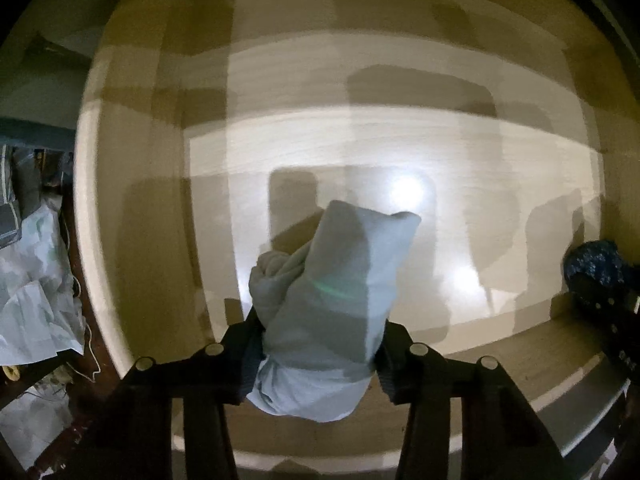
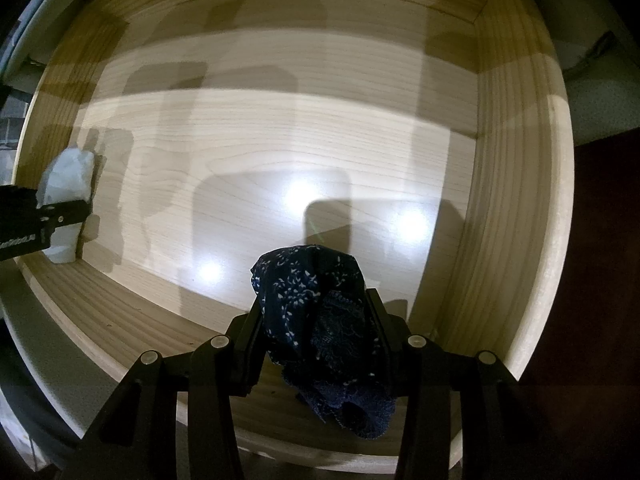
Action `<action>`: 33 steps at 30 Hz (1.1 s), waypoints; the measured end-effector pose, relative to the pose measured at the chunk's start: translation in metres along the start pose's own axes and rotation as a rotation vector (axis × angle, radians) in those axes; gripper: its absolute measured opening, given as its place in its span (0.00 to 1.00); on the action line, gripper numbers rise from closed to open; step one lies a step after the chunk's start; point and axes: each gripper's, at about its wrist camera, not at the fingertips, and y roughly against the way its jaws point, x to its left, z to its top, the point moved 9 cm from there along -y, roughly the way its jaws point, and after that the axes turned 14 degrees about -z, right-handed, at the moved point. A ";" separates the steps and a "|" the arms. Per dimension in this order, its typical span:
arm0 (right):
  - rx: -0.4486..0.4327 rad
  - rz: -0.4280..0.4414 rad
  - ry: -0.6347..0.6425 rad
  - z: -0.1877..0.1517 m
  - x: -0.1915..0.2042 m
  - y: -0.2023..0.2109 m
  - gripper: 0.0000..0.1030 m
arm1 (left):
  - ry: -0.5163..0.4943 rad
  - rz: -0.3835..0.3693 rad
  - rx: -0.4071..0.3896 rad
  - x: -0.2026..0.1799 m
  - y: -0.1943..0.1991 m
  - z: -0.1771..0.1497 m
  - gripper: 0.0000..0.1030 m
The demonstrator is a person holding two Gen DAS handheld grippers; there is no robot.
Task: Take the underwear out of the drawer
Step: 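Lift the pale blue bundle with the left gripper out of the drawer, then lower the pale blue bundle into the white box and open the left gripper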
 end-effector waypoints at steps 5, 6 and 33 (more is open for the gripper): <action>0.001 -0.001 0.002 0.000 -0.001 0.000 0.40 | -0.057 0.026 -0.089 -0.005 0.024 -0.002 0.46; 0.001 -0.001 0.001 0.000 -0.001 0.000 0.40 | -0.069 0.032 -0.110 -0.004 0.029 -0.002 0.46; 0.007 -0.040 0.012 0.001 0.002 0.001 0.39 | -0.280 0.040 -0.838 -0.054 0.302 0.013 0.46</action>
